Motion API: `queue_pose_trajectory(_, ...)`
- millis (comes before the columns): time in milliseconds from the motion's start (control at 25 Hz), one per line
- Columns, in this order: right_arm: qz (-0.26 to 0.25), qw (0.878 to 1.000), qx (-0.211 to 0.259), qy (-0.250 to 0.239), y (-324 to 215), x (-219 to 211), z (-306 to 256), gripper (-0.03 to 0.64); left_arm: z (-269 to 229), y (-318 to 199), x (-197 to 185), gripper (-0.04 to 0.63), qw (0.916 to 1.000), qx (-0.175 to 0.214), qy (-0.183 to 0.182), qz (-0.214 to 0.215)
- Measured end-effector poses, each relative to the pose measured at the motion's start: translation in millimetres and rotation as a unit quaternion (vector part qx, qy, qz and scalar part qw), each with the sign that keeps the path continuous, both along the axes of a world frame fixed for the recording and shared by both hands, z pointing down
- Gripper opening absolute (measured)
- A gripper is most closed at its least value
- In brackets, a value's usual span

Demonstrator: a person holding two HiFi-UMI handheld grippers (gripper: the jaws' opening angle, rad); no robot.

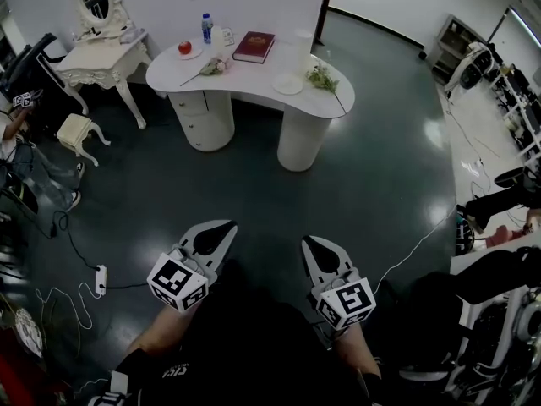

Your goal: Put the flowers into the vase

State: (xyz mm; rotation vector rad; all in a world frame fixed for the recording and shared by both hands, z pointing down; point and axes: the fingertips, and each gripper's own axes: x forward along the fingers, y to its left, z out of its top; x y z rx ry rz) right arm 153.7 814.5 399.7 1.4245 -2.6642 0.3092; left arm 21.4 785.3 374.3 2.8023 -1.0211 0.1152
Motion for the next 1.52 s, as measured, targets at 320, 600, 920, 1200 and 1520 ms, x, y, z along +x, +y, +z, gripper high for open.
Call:
queue_pose_trajectory(320,0.007,1.0,-0.013,-0.01,-44.0,9.4,8.3,0.029,11.8,-58.7,-0.4,0.012,0.9999,-0.001,0.011,-0.002)
queue_pose_trajectory(600,0.006,1.0,-0.026,-0.005,-124.1,2.5,11.0,0.029,13.2,-145.1,-4.3,0.012,0.9997,0.002,0.023,0.002)
queue_pose_trajectory(920,0.011,0.999,-0.041,-0.005,-255.6,-22.5,9.4,0.029,-13.6,-269.3,-28.7,0.012,0.9986,0.006,0.051,0.011)
queue_pose_trajectory(1200,0.014,0.999,-0.052,0.001,-376.0,-52.1,14.9,0.029,-17.5,-381.0,-49.9,0.012,0.9986,0.014,0.044,0.027)
queue_pose_trajectory(1520,0.014,0.997,-0.071,-0.003,-458.6,-59.4,25.8,0.029,4.9,-459.2,-51.8,0.012,0.9981,-0.01,0.048,0.038)
